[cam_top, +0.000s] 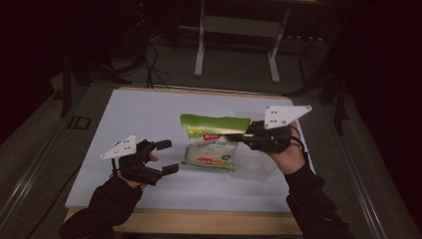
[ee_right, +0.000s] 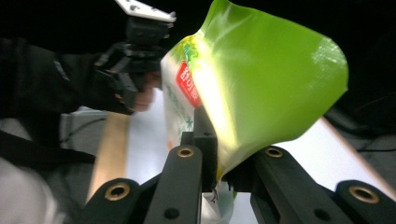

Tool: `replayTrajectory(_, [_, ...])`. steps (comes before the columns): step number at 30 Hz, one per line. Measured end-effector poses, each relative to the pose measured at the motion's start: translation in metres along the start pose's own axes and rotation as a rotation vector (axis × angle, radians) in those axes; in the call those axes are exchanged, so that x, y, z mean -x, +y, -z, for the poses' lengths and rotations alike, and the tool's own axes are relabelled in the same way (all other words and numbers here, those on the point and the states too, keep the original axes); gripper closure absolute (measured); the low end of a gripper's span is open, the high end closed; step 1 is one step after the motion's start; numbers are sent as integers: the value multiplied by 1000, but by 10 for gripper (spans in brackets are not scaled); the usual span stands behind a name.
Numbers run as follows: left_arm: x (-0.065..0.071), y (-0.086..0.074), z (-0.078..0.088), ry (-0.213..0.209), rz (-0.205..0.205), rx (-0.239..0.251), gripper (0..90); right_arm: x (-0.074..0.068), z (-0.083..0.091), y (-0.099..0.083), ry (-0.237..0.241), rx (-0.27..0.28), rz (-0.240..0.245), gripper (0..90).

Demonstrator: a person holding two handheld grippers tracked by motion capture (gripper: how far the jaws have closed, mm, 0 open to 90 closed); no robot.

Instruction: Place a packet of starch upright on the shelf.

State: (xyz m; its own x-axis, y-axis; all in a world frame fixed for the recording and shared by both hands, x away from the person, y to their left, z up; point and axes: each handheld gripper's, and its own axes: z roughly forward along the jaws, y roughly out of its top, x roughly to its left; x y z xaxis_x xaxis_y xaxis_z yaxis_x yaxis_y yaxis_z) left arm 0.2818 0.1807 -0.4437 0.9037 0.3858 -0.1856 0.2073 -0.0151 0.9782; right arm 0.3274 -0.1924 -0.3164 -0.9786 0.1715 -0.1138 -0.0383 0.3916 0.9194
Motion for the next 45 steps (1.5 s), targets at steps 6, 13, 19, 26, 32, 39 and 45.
replayTrajectory(6, [-11,-18,11,35,67,-82,30,17,23,1,-53,-4,38,844])
replayTrajectory(13, [-20,-35,23,134,105,-103,14,41,56,-6,-127,-1,17,844])
replayTrajectory(19, [-27,-41,26,145,140,-96,8,63,73,-17,-159,-34,-25,843])
replayTrajectory(26, [-27,-42,26,140,133,-90,8,78,77,-32,-157,-66,-60,843])
replayTrajectory(32, [-27,-42,27,142,128,-84,8,90,71,-44,-156,-102,-92,843])
replayTrajectory(39, [-27,-42,26,142,123,-81,8,99,61,-60,-160,-100,-129,843])
replayTrajectory(45, [-27,-43,27,141,117,-87,8,103,56,-76,-164,-85,-159,842])
